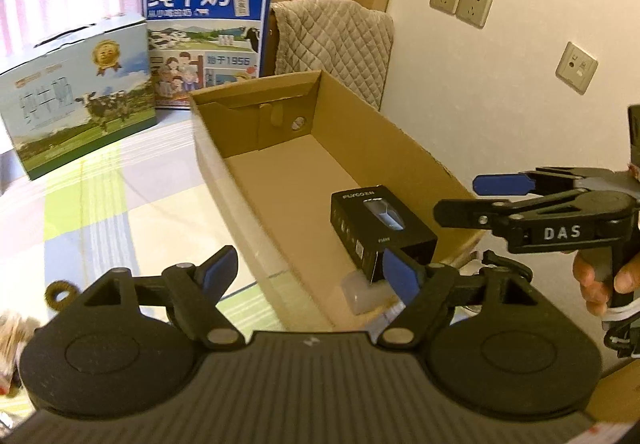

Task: Organize objects
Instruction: 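Lower the shaver box into the cardboard box while the left gripper releases the cup inside, then withdraw both grippers from the cardboard box back over the table items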

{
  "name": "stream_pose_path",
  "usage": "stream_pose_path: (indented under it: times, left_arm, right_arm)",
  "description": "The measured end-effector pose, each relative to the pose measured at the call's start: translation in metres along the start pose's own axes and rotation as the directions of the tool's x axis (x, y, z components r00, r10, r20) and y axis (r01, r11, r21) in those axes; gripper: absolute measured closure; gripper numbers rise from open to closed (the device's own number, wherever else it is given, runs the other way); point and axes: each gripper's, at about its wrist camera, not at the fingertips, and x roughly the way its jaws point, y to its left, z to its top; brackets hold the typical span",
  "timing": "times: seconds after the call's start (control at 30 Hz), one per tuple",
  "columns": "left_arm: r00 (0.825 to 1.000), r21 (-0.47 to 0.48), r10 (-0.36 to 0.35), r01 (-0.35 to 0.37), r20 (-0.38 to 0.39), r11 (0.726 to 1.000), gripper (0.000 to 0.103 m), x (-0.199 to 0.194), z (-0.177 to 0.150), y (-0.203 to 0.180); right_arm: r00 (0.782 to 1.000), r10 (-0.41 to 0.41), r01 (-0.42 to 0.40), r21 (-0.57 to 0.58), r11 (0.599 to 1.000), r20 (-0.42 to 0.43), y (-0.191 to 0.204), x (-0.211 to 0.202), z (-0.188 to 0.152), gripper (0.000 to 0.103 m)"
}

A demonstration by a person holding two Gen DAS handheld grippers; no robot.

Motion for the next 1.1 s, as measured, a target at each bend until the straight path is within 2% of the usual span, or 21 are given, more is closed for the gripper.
stream_pose_path:
  times: [0.3, 0.63, 1.1]
  left_arm:
    - [1.000, -0.004, -0.010, 0.010, 0.020, 1.000, 0.015, -0.054, -0.027, 0.025]
    - [0.999, -0.014, 0.023, -0.022, 0.030, 1.000, 0.001, -0.104, -0.067, 0.067]
    - [0.993, -0.068, 0.111, -0.109, 0.040, 0.992, 0.001, -0.155, -0.114, 0.125]
  right_arm:
    - [0.999, -0.006, 0.005, 0.029, 1.000, 0.032, 0.050, -0.032, -0.023, 0.026]
    - [0.998, 0.054, -0.053, 0.044, 0.998, -0.019, 0.117, -0.032, -0.054, 0.026]
    - [0.989, 0.135, -0.134, 0.024, 0.991, -0.058, 0.186, -0.009, -0.081, 0.026]
